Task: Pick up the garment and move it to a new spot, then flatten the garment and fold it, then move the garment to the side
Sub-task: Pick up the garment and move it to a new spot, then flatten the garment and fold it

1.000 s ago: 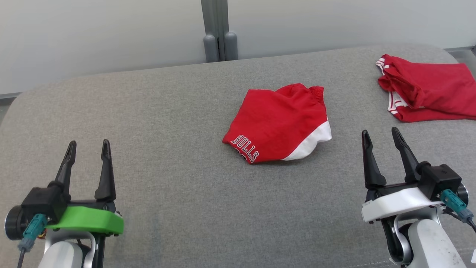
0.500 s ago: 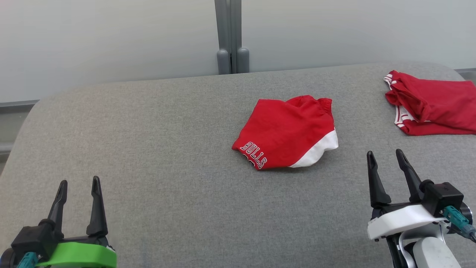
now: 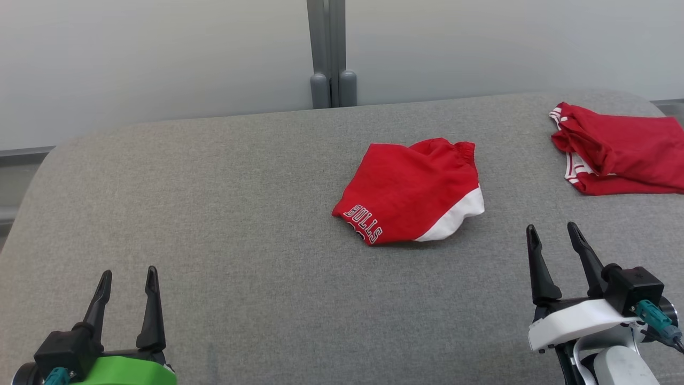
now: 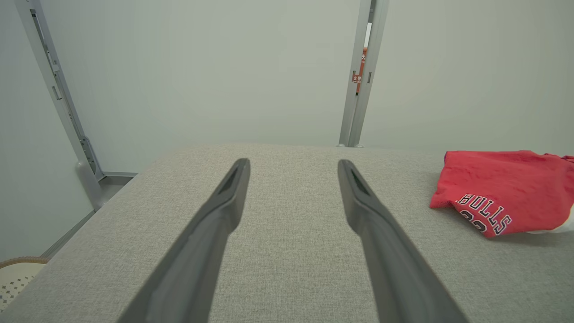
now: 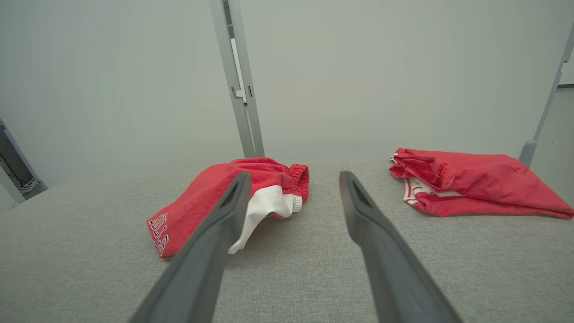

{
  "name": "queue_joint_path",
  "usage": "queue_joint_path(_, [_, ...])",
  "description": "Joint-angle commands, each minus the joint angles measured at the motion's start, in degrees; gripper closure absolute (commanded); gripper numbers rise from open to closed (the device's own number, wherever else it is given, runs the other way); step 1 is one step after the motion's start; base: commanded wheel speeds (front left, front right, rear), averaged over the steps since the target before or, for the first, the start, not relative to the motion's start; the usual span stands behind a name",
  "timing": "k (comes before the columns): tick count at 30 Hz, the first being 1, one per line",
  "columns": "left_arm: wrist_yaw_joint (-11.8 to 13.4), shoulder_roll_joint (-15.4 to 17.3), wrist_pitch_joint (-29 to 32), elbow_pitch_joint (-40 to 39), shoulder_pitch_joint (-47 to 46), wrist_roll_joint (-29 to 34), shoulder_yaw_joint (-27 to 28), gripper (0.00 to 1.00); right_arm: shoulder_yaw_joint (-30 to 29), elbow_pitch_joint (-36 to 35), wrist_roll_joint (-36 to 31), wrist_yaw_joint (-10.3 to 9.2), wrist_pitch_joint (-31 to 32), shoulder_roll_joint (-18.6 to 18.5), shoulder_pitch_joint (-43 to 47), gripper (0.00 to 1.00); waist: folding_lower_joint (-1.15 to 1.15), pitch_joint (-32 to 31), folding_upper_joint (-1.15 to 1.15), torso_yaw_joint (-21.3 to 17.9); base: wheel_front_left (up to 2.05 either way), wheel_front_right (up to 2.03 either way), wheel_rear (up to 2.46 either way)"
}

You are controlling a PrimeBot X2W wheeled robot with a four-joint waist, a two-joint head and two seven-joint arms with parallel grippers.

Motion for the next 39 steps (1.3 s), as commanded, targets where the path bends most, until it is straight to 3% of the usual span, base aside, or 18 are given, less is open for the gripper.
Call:
queue_joint_path(1, [-0.16,0.07,0.00,0.14,-0.13,0.14,-0.01,0.00,-0.06,0.09,-0.03,-0.10,0.16,-0.03,0.43,0.00,0.00,-0.04,0.00,-0.07,0.00,0.00,0.00])
queue_joint_path(39, [0.04,0.82,0.00,0.71,-1.19,0.60,-0.21,0.00,-0.62,0.58,-0.42,-0.11,0.40,0.58,0.68,0.00,0.00,-0.17,0.00,-0.54,0.00,0.00,0.00])
